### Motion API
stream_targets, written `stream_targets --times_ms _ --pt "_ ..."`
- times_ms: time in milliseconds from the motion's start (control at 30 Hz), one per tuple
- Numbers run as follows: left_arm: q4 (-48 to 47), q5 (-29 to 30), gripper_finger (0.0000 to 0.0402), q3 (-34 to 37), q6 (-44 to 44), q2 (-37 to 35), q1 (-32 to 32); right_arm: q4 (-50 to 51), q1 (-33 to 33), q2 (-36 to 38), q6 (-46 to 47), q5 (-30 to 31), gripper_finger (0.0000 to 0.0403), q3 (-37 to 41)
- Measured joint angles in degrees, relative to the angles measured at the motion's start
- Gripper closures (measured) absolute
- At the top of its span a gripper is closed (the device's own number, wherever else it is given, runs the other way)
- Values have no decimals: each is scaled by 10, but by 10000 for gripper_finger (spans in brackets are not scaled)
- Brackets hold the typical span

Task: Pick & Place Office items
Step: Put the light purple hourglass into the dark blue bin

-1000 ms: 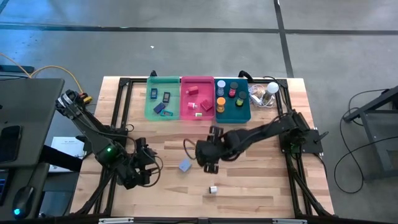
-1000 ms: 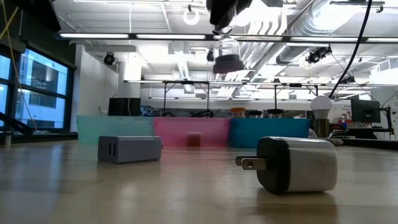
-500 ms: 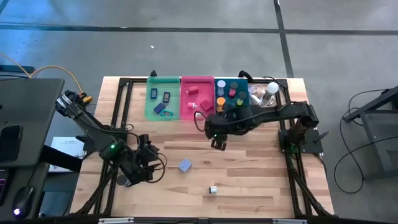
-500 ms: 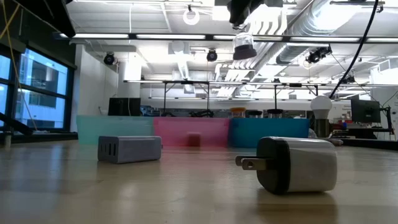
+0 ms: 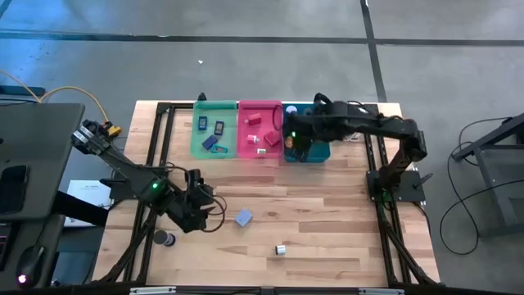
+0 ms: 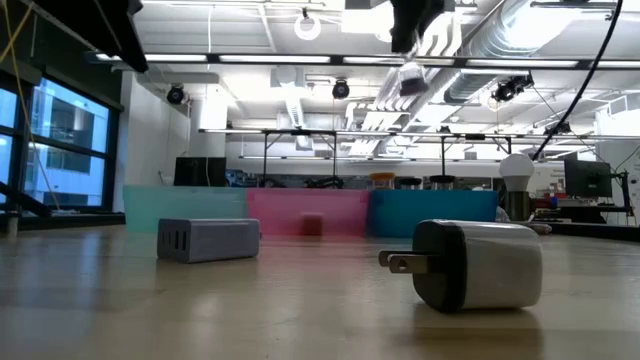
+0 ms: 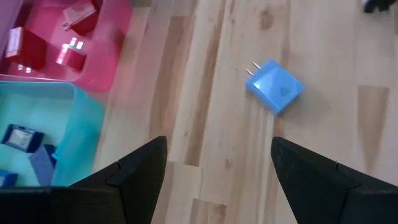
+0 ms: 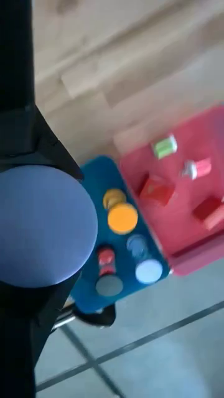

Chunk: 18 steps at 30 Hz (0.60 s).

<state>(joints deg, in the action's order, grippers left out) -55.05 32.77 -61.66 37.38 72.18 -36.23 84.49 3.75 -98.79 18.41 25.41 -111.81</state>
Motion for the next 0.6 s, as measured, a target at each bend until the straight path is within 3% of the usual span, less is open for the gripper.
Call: stream_targets --times_ms 267,600 --pt "-2 -1 121 0 -47 0 44 -26 92 6 -45 -45 216 34" --pt "-2 -33 121 0 -75 0 89 -156 149 4 -94 -105 224 203"
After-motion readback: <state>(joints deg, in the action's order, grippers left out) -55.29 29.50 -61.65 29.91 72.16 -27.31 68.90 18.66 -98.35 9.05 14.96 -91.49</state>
